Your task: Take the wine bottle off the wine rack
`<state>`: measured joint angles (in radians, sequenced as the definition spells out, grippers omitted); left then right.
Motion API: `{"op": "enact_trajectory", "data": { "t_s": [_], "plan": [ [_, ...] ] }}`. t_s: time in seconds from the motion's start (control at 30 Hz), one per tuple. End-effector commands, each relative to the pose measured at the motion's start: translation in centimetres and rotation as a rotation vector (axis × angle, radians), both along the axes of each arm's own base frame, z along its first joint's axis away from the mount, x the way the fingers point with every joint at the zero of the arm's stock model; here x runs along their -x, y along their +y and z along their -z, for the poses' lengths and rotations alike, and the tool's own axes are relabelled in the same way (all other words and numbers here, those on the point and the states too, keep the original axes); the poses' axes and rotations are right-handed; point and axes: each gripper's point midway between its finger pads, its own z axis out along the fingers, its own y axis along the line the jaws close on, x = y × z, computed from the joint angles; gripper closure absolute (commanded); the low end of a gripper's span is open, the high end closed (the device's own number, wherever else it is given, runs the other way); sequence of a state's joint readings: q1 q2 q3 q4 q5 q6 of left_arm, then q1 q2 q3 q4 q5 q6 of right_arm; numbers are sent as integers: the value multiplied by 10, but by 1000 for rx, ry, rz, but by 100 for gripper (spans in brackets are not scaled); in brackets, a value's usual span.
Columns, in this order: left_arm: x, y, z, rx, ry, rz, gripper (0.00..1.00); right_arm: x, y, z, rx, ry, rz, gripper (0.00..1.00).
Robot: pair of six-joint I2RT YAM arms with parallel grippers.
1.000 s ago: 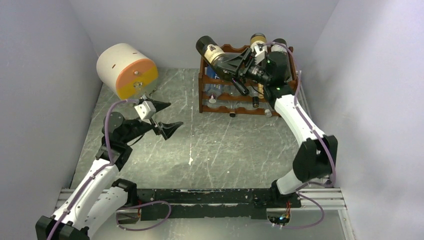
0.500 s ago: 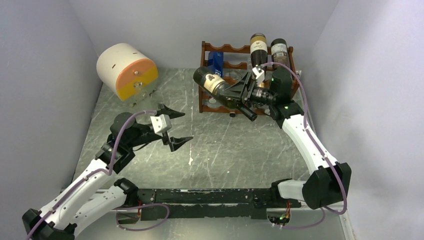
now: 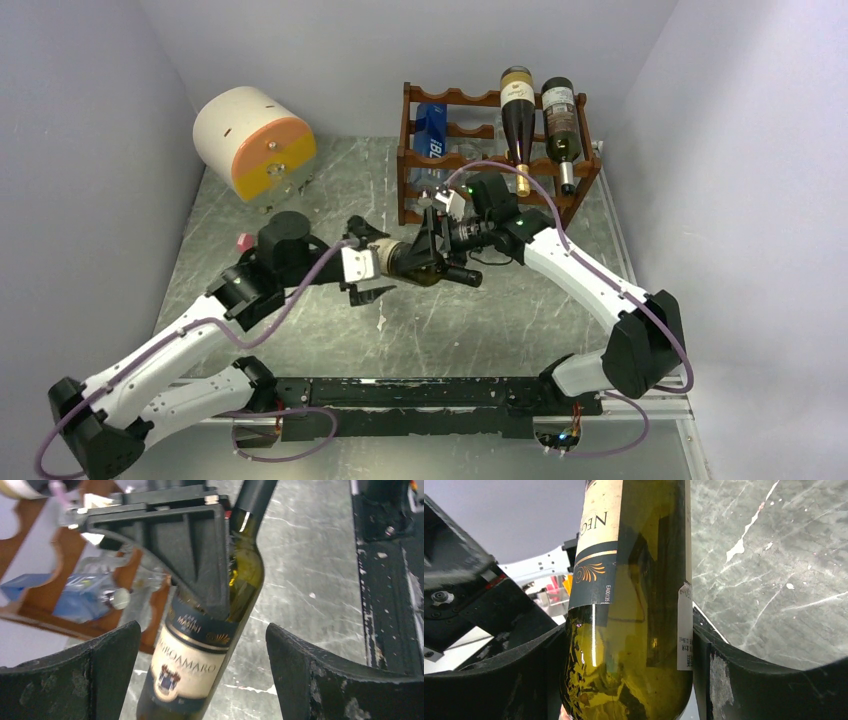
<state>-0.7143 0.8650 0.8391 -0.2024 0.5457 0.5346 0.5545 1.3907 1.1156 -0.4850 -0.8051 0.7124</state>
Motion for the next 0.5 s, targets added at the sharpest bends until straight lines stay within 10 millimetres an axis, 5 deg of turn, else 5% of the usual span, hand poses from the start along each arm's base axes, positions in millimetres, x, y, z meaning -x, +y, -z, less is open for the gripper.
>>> {"op": "enact_trajectory", "data": {
  "t_s": [0.0, 0.3, 0.47],
  "plan": [
    [7, -19, 20, -118, -33, 88, 2, 7, 5, -14, -50, -108, -76, 100],
    [0, -62, 63, -206, -10, 123, 4, 20, 1, 6, 13, -126, -133, 100],
    [-10, -65, 88, -275, 8, 68, 12, 22, -3, 13, 46, -141, -140, 100]
  ]
}}
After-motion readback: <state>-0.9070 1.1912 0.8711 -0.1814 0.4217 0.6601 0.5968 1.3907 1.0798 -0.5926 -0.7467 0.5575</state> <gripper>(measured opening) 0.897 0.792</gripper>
